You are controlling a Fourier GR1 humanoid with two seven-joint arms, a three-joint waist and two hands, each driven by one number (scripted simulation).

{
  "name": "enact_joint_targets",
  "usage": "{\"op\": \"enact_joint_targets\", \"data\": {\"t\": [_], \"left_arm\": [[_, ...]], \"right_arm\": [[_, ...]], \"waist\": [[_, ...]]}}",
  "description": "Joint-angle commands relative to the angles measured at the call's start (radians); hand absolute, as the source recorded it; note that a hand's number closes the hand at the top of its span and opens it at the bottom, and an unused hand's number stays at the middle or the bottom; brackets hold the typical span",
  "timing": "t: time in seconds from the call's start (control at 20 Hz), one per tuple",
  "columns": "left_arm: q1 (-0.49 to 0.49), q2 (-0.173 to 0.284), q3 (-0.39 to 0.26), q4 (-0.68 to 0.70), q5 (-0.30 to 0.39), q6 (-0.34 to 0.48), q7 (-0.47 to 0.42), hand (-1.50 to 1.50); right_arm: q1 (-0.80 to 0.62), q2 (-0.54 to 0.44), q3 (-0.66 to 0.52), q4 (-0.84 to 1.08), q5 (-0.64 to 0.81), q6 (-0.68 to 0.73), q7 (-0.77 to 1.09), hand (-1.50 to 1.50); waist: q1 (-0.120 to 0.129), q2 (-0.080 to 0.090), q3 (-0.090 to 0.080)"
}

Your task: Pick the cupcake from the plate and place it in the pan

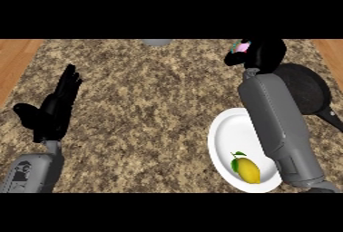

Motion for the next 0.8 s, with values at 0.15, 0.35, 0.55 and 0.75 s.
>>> {"op": "enact_joint_targets", "data": {"t": [0.15, 0.35, 0.55, 0.75], "left_arm": [[-0.018, -0.015, 0.001, -0.008, -0.023, 0.022, 0.006, 0.00], [-0.043, -0.025, -0.013, -0.026, -0.023, 0.024, 0.065, 0.00], [-0.031, -0.016, 0.003, 0.020, -0.016, -0.005, 0.009, 0.00], [-0.088, -0.010, 0.014, 0.053, -0.013, -0.012, 0.017, 0.00]], "right_arm": [[0.012, -0.161, -0.115, 0.048, -0.074, -0.072, -0.080, 1.50], [0.086, -0.236, -0.171, 0.161, -0.112, -0.179, -0.196, 1.50], [0.081, -0.351, -0.183, 0.280, -0.080, -0.169, -0.247, 1.50], [0.112, -0.405, -0.242, 0.426, -0.111, -0.275, -0.326, 1.50]], "waist": [[-0.012, 0.000, 0.001], [-0.004, 0.005, 0.003], [-0.001, 0.009, 0.002], [0.012, 0.018, 0.004]]}}
